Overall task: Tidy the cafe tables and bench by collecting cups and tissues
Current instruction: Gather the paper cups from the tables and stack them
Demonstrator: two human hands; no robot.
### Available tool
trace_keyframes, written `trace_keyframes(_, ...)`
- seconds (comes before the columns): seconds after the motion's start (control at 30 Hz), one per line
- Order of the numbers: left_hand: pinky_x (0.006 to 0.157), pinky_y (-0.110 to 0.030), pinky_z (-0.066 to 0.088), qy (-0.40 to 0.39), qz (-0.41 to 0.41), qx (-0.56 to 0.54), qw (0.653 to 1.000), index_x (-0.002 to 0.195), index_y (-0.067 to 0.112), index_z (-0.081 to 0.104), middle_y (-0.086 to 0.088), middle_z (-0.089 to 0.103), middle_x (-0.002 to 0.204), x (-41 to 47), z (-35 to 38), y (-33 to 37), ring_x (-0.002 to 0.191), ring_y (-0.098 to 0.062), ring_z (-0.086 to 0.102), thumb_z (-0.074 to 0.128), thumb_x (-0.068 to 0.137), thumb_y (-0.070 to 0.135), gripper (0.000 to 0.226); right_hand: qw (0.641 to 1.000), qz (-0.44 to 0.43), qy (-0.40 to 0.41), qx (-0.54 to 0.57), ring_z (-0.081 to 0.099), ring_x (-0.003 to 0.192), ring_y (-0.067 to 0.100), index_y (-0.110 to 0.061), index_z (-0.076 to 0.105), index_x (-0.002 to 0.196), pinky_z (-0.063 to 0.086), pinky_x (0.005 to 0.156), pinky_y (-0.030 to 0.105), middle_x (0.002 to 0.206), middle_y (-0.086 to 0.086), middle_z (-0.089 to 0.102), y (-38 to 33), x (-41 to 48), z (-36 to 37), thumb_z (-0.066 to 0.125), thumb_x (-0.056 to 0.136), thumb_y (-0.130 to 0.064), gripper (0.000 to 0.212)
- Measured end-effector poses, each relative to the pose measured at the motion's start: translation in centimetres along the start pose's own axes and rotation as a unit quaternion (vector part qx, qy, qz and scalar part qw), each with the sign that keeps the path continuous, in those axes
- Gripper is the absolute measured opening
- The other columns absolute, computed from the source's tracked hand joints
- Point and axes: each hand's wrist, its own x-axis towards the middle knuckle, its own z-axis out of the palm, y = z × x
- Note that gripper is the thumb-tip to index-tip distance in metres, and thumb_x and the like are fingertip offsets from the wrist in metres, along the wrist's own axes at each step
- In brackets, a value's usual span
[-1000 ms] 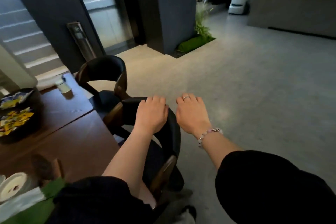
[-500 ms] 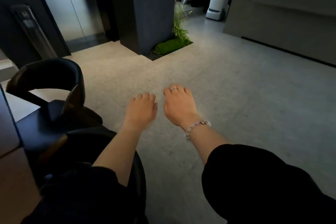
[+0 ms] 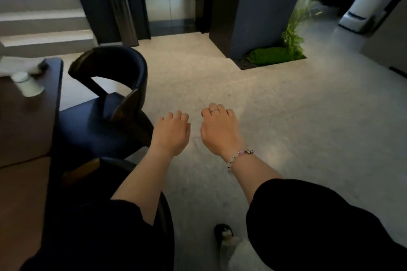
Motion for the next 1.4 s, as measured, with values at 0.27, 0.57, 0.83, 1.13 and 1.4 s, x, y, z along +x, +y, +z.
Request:
trace_keyframes(0.27,0.076,-0.030,0.038,0.005,-0.106,0.008,0.994,0.109,0.016,0.053,-0.002,0.056,0.103,10.2,1.8,-1.7,0.089,-0.019,0.052,0.030,0.101,0.030,0.029,0.992,-0.124,0.007,0.023,0.046,0.114,0.029,-0.005,0.050,0.121,0.035,0.091,0.039,0.126,0.013,0.051,4.8,13.0,2.0,0.039,0.092,-0.014,0.032)
trace_keyframes(0.57,0.076,-0.033,0.037,-0.023,-0.236,0.057,0.970,0.112,0.013,0.053,-0.006,0.057,0.107,17.1,0.5,-7.0,0.096,-0.024,0.053,0.032,0.101,0.029,0.030,0.970,-0.226,0.035,0.085,0.047,0.110,0.027,-0.008,0.051,0.117,0.036,0.088,0.037,0.121,0.011,0.053,3.6,25.5,3.3,0.041,0.091,-0.016,0.029)
trace_keyframes(0.83,0.077,-0.034,0.036,-0.013,-0.282,0.090,0.955,0.108,0.009,0.054,-0.009,0.058,0.108,23.4,2.1,-15.2,0.099,-0.026,0.053,0.031,0.101,0.026,0.030,0.951,-0.291,0.048,0.095,0.048,0.111,0.026,-0.009,0.050,0.120,0.037,0.090,0.036,0.122,0.010,0.052,-0.3,36.1,6.0,0.041,0.092,-0.016,0.030)
trace_keyframes(1.13,0.081,-0.037,0.039,0.056,-0.353,0.116,0.926,0.109,0.009,0.055,-0.008,0.058,0.111,35.3,1.0,-29.0,0.103,-0.027,0.053,0.030,0.101,0.027,0.032,0.932,-0.333,0.086,0.110,0.047,0.111,0.025,-0.009,0.051,0.120,0.035,0.091,0.035,0.122,0.009,0.053,-6.1,53.0,5.0,0.039,0.093,-0.017,0.031)
trace_keyframes(1.4,0.075,-0.038,0.039,0.026,-0.380,0.113,0.918,0.104,0.007,0.057,-0.010,0.060,0.104,42.2,4.4,-34.9,0.095,-0.029,0.054,0.033,0.100,0.025,0.030,0.931,-0.339,0.044,0.128,0.049,0.106,0.027,-0.007,0.054,0.113,0.036,0.087,0.036,0.117,0.011,0.055,-7.3,63.2,8.6,0.041,0.092,-0.015,0.027)
